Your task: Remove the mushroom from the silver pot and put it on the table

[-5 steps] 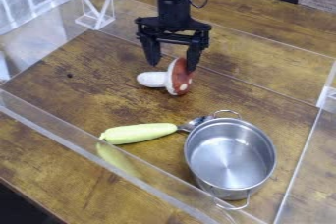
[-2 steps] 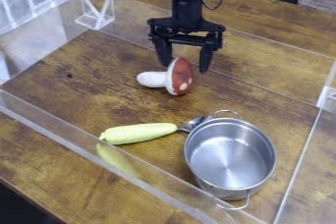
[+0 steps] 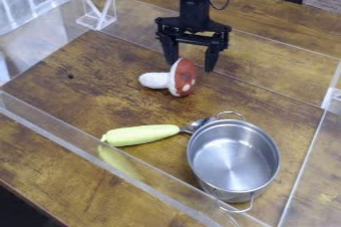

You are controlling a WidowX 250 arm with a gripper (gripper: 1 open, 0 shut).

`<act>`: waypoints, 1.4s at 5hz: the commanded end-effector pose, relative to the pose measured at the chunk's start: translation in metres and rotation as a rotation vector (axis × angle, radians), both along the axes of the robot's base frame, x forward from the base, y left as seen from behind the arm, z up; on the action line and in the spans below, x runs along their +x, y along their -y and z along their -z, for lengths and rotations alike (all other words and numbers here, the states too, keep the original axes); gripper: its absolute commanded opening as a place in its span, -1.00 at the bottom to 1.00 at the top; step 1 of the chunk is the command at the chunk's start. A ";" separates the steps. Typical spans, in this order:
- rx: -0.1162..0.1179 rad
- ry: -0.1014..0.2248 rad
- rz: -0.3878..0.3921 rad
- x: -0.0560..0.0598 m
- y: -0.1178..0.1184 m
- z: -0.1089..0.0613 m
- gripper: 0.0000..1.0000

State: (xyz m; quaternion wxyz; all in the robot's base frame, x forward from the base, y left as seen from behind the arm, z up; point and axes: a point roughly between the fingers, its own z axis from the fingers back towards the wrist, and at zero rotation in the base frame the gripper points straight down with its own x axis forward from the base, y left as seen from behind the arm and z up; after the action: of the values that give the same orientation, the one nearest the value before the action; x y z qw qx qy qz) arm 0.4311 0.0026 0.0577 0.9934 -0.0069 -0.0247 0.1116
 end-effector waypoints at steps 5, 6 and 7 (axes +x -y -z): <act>0.011 0.056 0.135 0.015 -0.017 0.001 -1.00; 0.007 0.061 0.128 0.017 -0.022 0.001 1.00; 0.004 0.062 0.134 0.017 -0.026 -0.009 1.00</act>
State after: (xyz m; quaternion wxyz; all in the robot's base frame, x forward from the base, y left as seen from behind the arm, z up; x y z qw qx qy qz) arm 0.4402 0.0200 0.0360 0.9991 -0.0113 -0.0171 0.0370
